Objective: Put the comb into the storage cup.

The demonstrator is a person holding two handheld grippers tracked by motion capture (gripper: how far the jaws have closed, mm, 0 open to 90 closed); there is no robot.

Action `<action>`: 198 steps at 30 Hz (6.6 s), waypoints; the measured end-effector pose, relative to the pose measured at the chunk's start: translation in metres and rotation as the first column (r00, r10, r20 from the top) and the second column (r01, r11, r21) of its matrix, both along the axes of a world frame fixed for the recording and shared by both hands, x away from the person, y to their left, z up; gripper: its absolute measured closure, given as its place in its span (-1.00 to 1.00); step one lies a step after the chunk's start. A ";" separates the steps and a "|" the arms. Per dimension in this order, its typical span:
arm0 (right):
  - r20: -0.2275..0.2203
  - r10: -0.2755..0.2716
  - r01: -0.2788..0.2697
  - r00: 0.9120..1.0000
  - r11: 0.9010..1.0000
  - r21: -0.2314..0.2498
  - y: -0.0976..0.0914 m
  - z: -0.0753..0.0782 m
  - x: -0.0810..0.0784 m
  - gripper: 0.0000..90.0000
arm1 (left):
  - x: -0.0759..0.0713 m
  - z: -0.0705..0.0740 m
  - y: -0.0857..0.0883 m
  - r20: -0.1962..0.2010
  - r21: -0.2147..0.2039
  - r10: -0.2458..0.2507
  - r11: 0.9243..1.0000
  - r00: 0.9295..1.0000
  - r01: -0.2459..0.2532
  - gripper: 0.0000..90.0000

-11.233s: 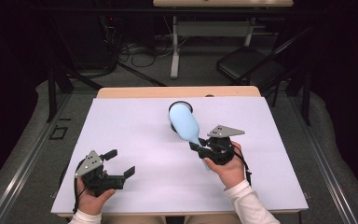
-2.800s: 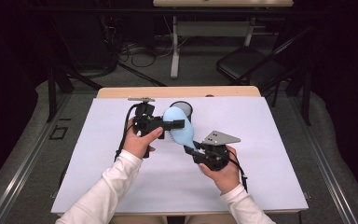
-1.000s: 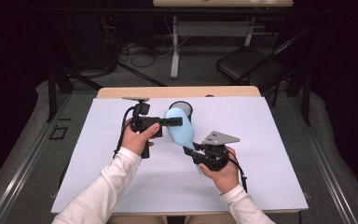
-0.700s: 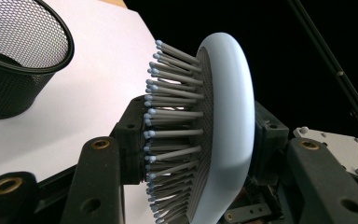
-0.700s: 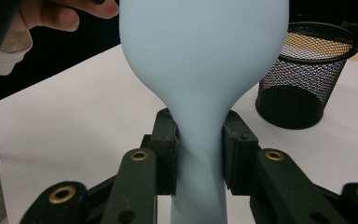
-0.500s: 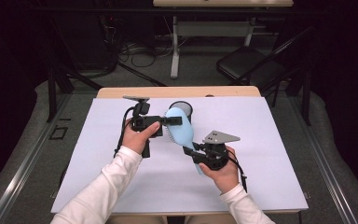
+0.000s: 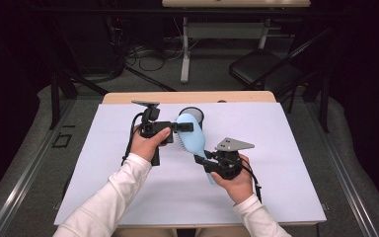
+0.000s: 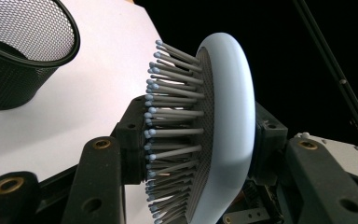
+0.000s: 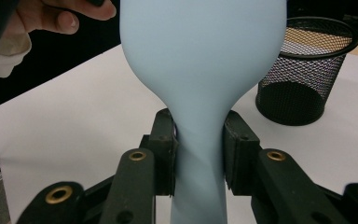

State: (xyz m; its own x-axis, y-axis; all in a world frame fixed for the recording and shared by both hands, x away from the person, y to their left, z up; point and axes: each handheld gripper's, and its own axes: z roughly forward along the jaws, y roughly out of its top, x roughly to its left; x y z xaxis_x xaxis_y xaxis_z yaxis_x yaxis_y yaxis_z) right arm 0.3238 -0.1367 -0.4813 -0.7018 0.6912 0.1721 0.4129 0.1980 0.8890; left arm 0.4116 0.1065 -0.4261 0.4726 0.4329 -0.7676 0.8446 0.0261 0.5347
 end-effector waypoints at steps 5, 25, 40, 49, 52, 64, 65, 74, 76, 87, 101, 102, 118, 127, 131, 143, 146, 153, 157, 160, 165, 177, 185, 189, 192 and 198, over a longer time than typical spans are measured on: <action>0.000 -0.001 0.001 1.000 1.000 0.000 0.000 0.000 0.000 0.45 | 0.002 -0.001 0.000 -0.006 -0.003 0.005 1.000 1.000 -0.005 0.13; 0.028 -0.017 0.017 0.999 1.000 -0.007 0.001 0.003 0.000 0.01 | 0.005 0.005 0.001 0.022 0.013 0.020 1.000 1.000 -0.020 0.13; 0.048 -0.038 0.039 0.998 0.999 -0.027 -0.003 0.010 0.000 -0.08 | 0.011 0.010 0.006 0.038 0.034 0.041 0.999 0.998 -0.042 0.14; 0.102 -0.042 0.046 0.994 0.998 -0.037 -0.005 0.014 -0.001 -0.09 | 0.015 0.014 0.007 0.043 0.036 0.064 0.997 0.997 -0.066 0.14; 0.112 -0.037 0.041 0.993 0.998 -0.036 -0.005 0.017 -0.003 -0.10 | 0.017 0.015 0.006 0.042 0.042 0.066 0.997 0.997 -0.068 0.14; 0.100 -0.041 0.045 0.994 0.998 -0.039 -0.005 0.021 -0.004 -0.25 | 0.022 0.022 0.009 0.070 0.061 0.079 0.995 0.994 -0.083 0.13; 0.100 -0.043 0.047 0.994 0.998 -0.040 -0.006 0.022 -0.004 -0.27 | 0.023 0.022 0.009 0.076 0.059 0.084 0.994 0.994 -0.088 0.13; 0.086 -0.059 0.063 0.995 0.997 -0.047 -0.005 0.022 -0.003 -0.44 | 0.027 0.028 0.012 0.101 0.078 0.097 0.991 0.990 -0.105 0.13; 0.082 -0.059 0.063 0.995 0.997 -0.049 -0.005 0.022 -0.003 -0.46 | 0.029 0.029 0.013 0.105 0.073 0.100 0.992 0.989 -0.108 0.13; 0.067 -0.083 0.088 0.994 0.993 -0.075 -0.004 0.021 -0.002 -0.65 | 0.035 0.040 0.013 0.137 0.080 0.121 0.988 0.983 -0.132 0.13; 0.042 -0.117 0.121 0.992 0.988 -0.097 -0.004 0.019 0.000 -0.93 | 0.040 0.052 0.012 0.187 0.084 0.137 0.984 0.973 -0.155 0.13; 0.042 -0.118 0.122 0.992 0.988 -0.099 -0.004 0.019 0.000 -0.94 | 0.040 0.052 0.013 0.192 0.081 0.139 0.984 0.972 -0.157 0.13; 0.030 -0.125 0.127 0.992 0.986 -0.106 -0.002 0.017 0.001 -1.00 | 0.045 0.058 0.022 0.261 0.093 0.187 0.972 0.947 -0.217 0.13; 0.020 -0.132 0.134 0.991 0.986 -0.102 -0.003 0.017 0.002 -1.00 | 0.047 0.063 0.022 0.310 0.097 0.204 0.965 0.929 -0.245 0.13; 0.022 -0.129 0.131 0.991 0.986 -0.103 -0.003 0.017 0.002 -1.00 | 0.048 0.064 0.022 0.322 0.093 0.217 0.962 0.922 -0.258 0.13; 0.017 -0.130 0.131 0.991 0.986 -0.105 -0.003 0.017 0.002 -1.00 | 0.049 0.066 0.023 0.381 0.082 0.245 0.951 0.892 -0.297 0.13; 0.019 -0.131 0.132 0.991 0.985 -0.107 -0.003 0.017 0.002 -1.00 | 0.049 0.066 0.024 0.397 0.080 0.253 0.948 0.882 -0.308 0.13; 0.019 -0.131 0.132 0.991 0.986 -0.106 -0.003 0.017 0.002 -1.00 | 0.050 0.068 0.025 0.423 0.075 0.269 0.941 0.865 -0.329 0.13; 0.019 -0.131 0.132 0.991 0.986 -0.105 -0.003 0.017 0.002 -1.00 | 0.050 0.069 0.026 0.450 0.080 0.271 0.937 0.851 -0.341 0.13; 0.020 -0.130 0.131 0.991 0.986 -0.107 -0.003 0.017 0.002 -1.00 | 0.050 0.070 0.026 0.467 0.074 0.278 0.934 0.840 -0.350 0.13; 0.019 -0.129 0.130 0.991 0.986 -0.107 -0.003 0.017 0.002 -1.00 | 0.051 0.072 0.025 0.492 0.086 0.270 0.931 0.828 -0.354 0.13; 0.021 -0.134 0.135 0.991 0.986 -0.102 -0.004 0.017 0.002 -1.00 | 0.051 0.077 0.018 0.537 0.115 0.250 0.924 0.805 -0.364 0.13; 0.017 -0.135 0.136 0.991 0.985 -0.102 -0.004 0.017 0.002 -1.00 | 0.051 0.080 0.013 0.569 0.135 0.236 0.918 0.788 -0.373 0.13; 0.017 -0.135 0.136 0.991 0.985 -0.103 -0.004 0.017 0.002 -1.00 | 0.051 0.081 0.011 0.578 0.143 0.234 0.914 0.782 -0.379 0.13; 0.017 -0.136 0.137 0.991 0.985 -0.102 -0.004 0.017 0.002 -1.00 | 0.052 0.081 0.010 0.586 0.147 0.233 0.912 0.776 -0.384 0.13; 0.020 -0.135 0.136 0.991 0.986 -0.100 -0.004 0.017 0.002 -1.00 | 0.052 0.081 0.007 0.600 0.158 0.225 0.908 0.768 -0.389 0.13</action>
State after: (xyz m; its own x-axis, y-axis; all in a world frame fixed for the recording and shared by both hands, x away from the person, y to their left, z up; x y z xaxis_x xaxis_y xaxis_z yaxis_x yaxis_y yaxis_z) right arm 0.3259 -0.1406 -0.4645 -0.6019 0.7937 0.0881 0.4307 0.2298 0.8727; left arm 0.4638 0.1136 -0.3447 0.5854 0.7712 -0.2500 0.3661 0.0237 0.9303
